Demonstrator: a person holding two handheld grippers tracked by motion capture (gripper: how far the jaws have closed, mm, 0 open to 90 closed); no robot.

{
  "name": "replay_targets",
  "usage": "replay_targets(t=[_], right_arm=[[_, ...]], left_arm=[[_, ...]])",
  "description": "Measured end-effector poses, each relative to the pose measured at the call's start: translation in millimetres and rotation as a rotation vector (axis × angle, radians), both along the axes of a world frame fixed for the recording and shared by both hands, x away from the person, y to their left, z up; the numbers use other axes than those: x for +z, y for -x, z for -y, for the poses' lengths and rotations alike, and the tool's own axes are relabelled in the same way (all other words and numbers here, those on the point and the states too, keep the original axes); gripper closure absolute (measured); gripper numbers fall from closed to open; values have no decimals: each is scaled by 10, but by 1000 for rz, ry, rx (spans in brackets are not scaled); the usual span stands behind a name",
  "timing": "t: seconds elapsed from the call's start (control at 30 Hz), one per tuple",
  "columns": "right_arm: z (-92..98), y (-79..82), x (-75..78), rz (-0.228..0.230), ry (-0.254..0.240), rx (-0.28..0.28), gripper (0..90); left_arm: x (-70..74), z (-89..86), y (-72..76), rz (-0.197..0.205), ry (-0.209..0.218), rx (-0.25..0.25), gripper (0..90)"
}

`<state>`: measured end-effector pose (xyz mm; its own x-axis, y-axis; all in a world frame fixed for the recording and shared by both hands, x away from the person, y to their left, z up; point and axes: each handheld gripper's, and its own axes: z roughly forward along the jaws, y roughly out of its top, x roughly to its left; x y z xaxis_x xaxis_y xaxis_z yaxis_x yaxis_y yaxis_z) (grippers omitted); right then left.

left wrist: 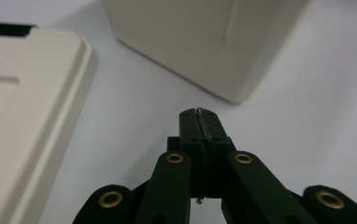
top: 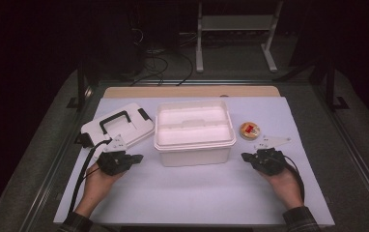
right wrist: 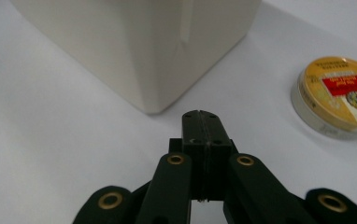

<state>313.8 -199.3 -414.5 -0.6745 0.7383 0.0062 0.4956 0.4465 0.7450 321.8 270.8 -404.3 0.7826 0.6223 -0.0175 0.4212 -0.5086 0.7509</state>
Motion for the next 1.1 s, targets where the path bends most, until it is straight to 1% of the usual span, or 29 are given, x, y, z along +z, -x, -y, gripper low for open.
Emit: replay_targets(t=[0.03, 0.1, 0.13, 0.17, 0.23, 0.3, 0.33, 0.37, 0.4, 0.43, 0.5, 0.67, 0.7, 0.73, 0.8, 0.93, 1.0, 1.03, 1.1], right_arm=[[-12, -37, 7, -2, 0, 4, 893], [-27, -68, 16, -2, 9, 5, 893], [-48, -130, 33, 3, -2, 7, 894], [-57, -161, 44, 2, -3, 10, 893], [-68, -191, 54, 6, -3, 12, 893], [-100, -275, 89, 17, -29, 14, 893], [-100, -275, 89, 17, -29, 14, 893], [-131, -328, 102, 15, -25, 17, 893], [-131, -328, 102, 15, -25, 17, 893], [-162, -371, 115, 22, -34, 22, 894], [-194, -399, 131, 28, -41, 32, 894], [-248, -416, 161, 43, -44, 56, 894], [-248, -411, 163, 45, -42, 56, 895], [-239, -410, 160, 43, -49, 59, 895], [-235, -406, 158, 40, -54, 59, 895], [-249, -374, 161, 38, -55, 64, 896], [-256, -352, 163, 37, -54, 73, 895], [-260, -320, 163, 36, -55, 82, 895], [-261, -302, 165, 35, -57, 85, 895]], left_arm=[[30, 36, -52, 10, 11, 0, 896], [47, 57, -75, 15, 12, -1, 897], [65, 77, -97, 22, 14, -4, 897], [80, 97, -121, 26, 19, -5, 897], [107, 138, -165, 34, 23, -7, 897], [131, 202, -231, 39, 36, -15, 897], [131, 202, -231, 39, 36, -15, 897], [136, 251, -265, 39, 35, -22, 897], [136, 251, -265, 39, 35, -22, 896], [137, 274, -278, 39, 36, -25, 896], [141, 336, -310, 41, 38, -35, 897], [153, 407, -319, 44, 42, -49, 897], [160, 418, -315, 46, 28, -45, 897], [162, 412, -317, 37, 35, -46, 897], [165, 409, -314, 35, 38, -47, 898], [184, 403, -283, 41, 24, -46, 898], [184, 387, -275, 39, 27, -46, 898], [182, 367, -265, 31, 36, -46, 898], [182, 357, -258, 28, 39, -48, 899]])
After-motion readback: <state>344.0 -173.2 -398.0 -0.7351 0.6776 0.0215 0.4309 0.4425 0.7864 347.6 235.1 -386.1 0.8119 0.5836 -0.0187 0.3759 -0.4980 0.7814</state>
